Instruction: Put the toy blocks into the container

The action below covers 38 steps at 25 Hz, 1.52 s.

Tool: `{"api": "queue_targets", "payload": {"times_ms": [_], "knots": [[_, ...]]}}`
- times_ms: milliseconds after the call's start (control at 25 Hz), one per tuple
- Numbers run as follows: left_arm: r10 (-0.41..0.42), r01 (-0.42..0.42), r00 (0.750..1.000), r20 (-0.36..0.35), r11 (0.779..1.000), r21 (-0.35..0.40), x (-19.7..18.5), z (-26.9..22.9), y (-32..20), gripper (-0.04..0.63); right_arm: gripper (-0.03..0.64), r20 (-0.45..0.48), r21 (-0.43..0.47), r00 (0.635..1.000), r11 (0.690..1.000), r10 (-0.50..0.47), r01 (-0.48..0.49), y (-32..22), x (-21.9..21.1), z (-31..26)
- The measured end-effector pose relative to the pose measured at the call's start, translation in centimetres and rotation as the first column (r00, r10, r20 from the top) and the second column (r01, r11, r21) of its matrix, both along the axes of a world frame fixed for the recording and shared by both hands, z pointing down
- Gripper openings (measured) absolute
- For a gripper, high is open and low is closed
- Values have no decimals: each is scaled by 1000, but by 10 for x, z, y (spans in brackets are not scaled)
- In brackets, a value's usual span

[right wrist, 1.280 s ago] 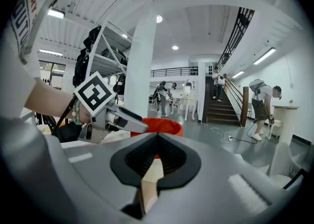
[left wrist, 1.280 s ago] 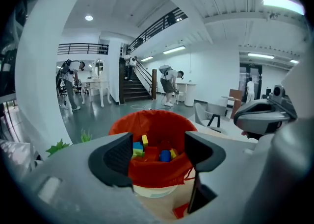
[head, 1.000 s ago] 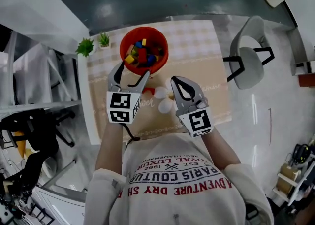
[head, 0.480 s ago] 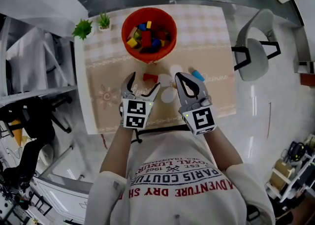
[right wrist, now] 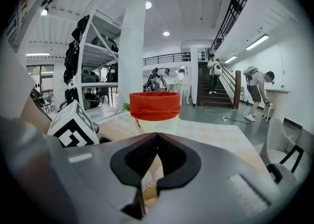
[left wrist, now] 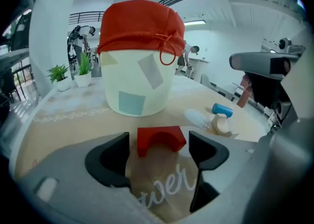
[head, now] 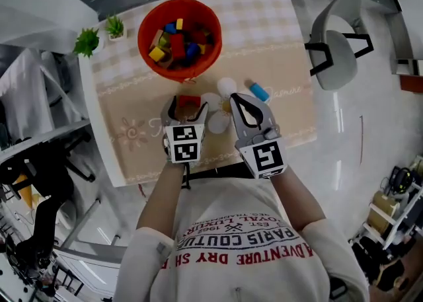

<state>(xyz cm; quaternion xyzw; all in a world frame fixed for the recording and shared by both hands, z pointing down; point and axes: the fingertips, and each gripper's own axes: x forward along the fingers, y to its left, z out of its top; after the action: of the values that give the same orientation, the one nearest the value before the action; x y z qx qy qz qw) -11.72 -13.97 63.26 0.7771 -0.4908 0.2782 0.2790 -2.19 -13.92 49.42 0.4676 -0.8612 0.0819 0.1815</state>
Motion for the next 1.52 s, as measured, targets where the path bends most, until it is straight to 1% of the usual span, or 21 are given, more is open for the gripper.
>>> {"api": "queue_targets", "payload": {"times_ms": [40, 120, 280, 440, 600, 720, 800, 880, 960, 1040, 1160, 1240, 1320, 1520], "knots": [[6, -6, 1000, 19, 1000, 2, 0, 2, 0, 358, 0, 2, -3, 1000, 1000, 7, -7, 1, 2, 1], [29, -29, 999, 35, 1000, 8, 2, 5, 0, 318, 0, 11, -9, 1000, 1000, 26, -25, 3, 5, -1], [51, -51, 998, 32, 999, 10, 0, 2, 2, 314, 0, 3, -13, 999, 999, 35, -35, 8, 13, 3], [25, -26, 999, 19, 999, 29, -10, -15, 3, 314, 0, 4, 8, 1000, 1000, 30, -30, 7, 13, -4], [21, -17, 999, -42, 997, 81, -14, -49, 3, 314, 0, 13, 34, 1000, 999, 11, -11, 5, 8, -17], [29, -17, 997, -76, 988, 151, -17, -86, 0, 314, 0, 30, 68, 1000, 998, 4, -6, 2, 5, -34], [34, -18, 997, -71, 977, 213, -21, -113, -3, 314, 0, 38, 97, 999, 995, 8, -11, 0, 5, -45], [39, -21, 997, -60, 960, 279, -24, -140, -8, 314, 0, 35, 120, 999, 993, 10, -14, -2, 6, -53], [51, -32, 998, -44, 938, 346, -25, -166, -14, 314, 0, 29, 138, 1000, 990, 7, -11, -4, 5, -60], [71, -59, 997, -13, 911, 407, -23, -189, -24, 314, 0, 27, 158, 1000, 987, 6, -10, -7, 4, -68], [104, -117, 993, 53, 877, 466, -18, -209, -43, 314, 0, 26, 183, 1000, 983, 9, -14, -10, 2, -80], [116, -138, 990, 75, 866, 481, -15, -216, -59, 314, 0, 19, 190, 1000, 982, 15, -18, -11, 4, -83], [121, -144, 990, 79, 869, 473, -12, -215, -74, 315, 0, 12, 185, 1000, 982, 26, -28, -10, 9, -82], [129, -146, 989, 68, 896, 419, 1, -203, -102, 316, 0, 7, 166, 998, 984, 69, -69, -12, 24, -78]]}}
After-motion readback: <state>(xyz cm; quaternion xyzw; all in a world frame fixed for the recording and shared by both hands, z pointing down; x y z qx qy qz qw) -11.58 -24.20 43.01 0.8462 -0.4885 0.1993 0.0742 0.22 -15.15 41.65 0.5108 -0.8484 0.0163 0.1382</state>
